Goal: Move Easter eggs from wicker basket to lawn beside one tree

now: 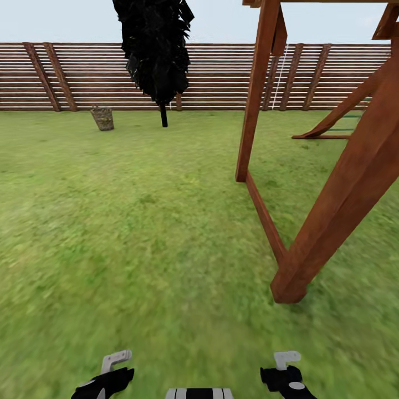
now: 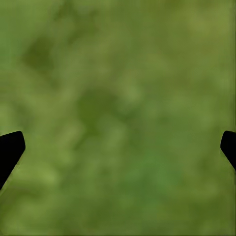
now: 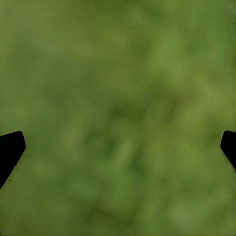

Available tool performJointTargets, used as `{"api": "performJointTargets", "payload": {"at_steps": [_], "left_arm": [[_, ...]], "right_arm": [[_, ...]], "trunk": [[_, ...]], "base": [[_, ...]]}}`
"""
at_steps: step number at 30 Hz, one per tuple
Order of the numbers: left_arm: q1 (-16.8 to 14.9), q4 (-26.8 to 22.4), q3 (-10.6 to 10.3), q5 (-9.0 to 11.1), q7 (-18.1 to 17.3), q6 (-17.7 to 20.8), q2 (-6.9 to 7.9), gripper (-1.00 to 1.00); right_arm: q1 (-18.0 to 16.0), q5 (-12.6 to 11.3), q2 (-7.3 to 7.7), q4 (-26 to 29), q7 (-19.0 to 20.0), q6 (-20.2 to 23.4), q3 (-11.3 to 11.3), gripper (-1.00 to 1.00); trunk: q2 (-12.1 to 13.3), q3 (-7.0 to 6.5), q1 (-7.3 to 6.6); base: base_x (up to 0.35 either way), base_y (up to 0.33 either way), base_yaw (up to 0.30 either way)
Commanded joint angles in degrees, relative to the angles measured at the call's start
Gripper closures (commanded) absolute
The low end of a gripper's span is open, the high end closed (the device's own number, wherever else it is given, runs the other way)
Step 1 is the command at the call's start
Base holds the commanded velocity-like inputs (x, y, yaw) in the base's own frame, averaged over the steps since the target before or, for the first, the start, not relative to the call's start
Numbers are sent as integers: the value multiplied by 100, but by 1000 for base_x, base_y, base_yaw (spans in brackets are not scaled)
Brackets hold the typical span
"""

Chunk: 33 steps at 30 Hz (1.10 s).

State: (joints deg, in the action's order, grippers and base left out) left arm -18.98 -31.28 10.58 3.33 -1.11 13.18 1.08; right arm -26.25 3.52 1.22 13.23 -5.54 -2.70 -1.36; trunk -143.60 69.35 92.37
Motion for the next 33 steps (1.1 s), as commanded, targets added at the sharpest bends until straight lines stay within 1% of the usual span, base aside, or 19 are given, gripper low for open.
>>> {"api": "performJointTargets", "payload": {"at_steps": [1, 14, 33], "left_arm": [[-1, -9, 15, 35, -12, 36, -2, -100], [-1, -9, 15, 27, -12, 36, 0, -100], [-1, -9, 15, 28, -12, 36, 1, -100]], "right_arm": [[-3, 36, 1, -5, -26, -11, -14, -100], [-3, 35, 2, -12, -26, -100, -5, -100], [-3, 35, 6, -14, -26, -110, -5, -100]], "trunk": [[-1, 4, 2], [-1, 4, 2], [-1, 4, 2]], "base": [[315, 30, 0], [322, 3, 0], [323, 0, 0]]}}
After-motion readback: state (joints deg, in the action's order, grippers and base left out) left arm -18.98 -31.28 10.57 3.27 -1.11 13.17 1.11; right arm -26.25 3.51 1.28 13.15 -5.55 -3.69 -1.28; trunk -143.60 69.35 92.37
